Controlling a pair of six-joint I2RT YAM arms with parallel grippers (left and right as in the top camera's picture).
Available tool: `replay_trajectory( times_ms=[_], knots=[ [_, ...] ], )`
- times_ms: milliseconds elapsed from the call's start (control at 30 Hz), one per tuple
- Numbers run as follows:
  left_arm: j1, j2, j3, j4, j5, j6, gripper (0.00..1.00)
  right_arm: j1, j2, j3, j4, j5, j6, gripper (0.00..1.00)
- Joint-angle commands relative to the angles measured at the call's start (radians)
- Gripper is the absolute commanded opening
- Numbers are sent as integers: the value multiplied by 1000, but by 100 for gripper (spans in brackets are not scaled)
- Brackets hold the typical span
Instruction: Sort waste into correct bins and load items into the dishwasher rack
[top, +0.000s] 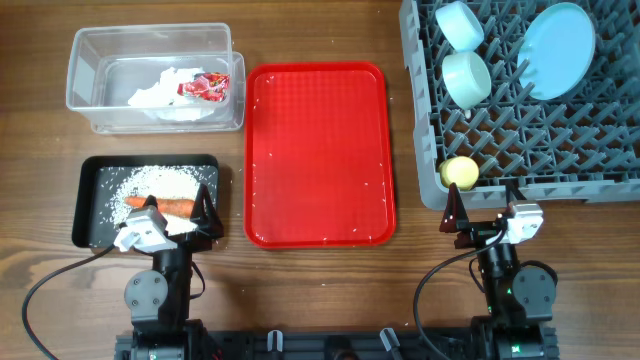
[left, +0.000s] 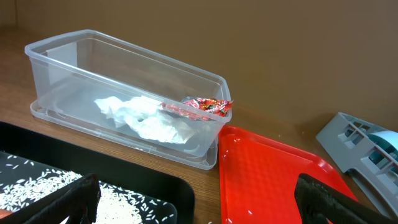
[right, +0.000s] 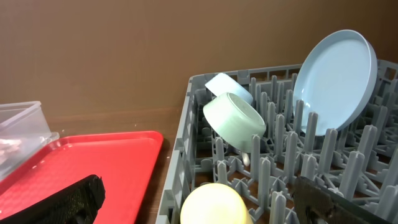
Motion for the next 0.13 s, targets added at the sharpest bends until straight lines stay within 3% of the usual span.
replay_trajectory(
  times_ms=[0, 100],
  knots=[
    [-1, -8, -8, 3, -10, 21, 100, 0, -3, -1, 2, -16, 17, 100],
    [-1, -8, -8, 3, -10, 21, 100, 0, -3, -1, 2, -16, 17, 100]
  ],
)
